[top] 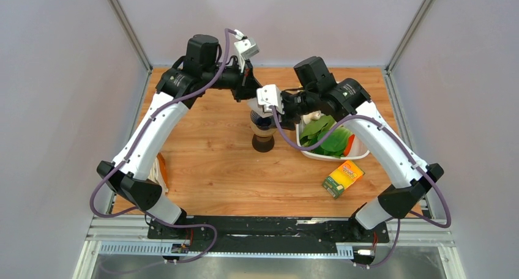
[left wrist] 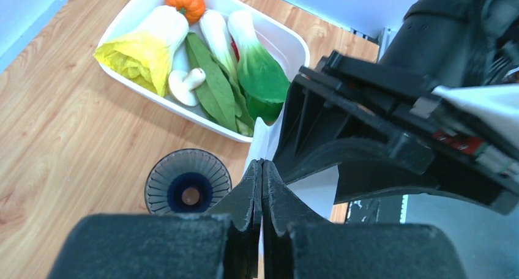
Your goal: Place the coffee filter in the dripper
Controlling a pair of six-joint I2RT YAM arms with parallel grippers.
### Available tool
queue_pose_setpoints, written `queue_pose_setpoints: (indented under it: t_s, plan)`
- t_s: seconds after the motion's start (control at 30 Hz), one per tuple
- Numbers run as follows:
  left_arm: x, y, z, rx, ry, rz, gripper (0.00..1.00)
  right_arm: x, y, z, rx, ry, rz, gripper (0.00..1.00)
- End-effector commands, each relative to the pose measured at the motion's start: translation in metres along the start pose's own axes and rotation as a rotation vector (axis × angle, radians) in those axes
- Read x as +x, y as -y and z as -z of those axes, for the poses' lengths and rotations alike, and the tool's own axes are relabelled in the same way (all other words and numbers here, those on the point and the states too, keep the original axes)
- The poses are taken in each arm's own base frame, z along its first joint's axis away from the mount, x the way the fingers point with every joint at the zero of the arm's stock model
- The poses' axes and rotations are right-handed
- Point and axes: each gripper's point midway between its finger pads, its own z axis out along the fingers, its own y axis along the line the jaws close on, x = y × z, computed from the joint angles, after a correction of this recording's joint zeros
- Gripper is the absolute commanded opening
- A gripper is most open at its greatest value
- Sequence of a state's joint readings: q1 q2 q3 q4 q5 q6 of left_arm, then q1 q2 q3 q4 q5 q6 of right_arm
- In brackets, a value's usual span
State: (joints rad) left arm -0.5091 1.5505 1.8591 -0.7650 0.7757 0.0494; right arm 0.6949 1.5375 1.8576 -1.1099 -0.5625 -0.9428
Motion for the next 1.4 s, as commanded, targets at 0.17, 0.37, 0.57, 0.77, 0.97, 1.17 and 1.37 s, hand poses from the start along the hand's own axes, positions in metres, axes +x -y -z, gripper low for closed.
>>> queue_pose_setpoints:
  t_s: [0.17,0.37,0.57,0.77,0.97,1.17,1.37]
  plan:
    - [-0.029,0.005,0.009,0.023,0.098,0.027,0.00,-0.012,-0.023,0.001,-0.105,0.092,0.111,0.35]
    - [-0.027,0.002,0.008,0.013,0.090,0.028,0.00,-0.024,-0.022,0.008,-0.098,0.124,0.143,0.54]
    - [-0.017,-0.004,0.006,0.002,0.093,0.037,0.00,-0.040,0.002,0.024,0.024,0.139,0.142,0.85]
    - [-0.012,-0.024,0.000,0.005,0.173,0.145,0.00,-0.059,0.032,0.061,0.188,0.242,0.040,1.00]
    - [0.000,-0.046,-0.009,0.002,0.237,0.212,0.00,-0.047,0.075,0.099,0.337,0.327,-0.173,1.00]
    - [0.031,-0.061,-0.023,-0.001,0.204,0.242,0.00,-0.010,0.088,0.104,0.358,0.327,-0.400,0.98]
    - [0.062,-0.081,-0.036,-0.037,0.183,0.240,0.00,0.011,0.083,0.091,0.343,0.307,-0.466,0.97]
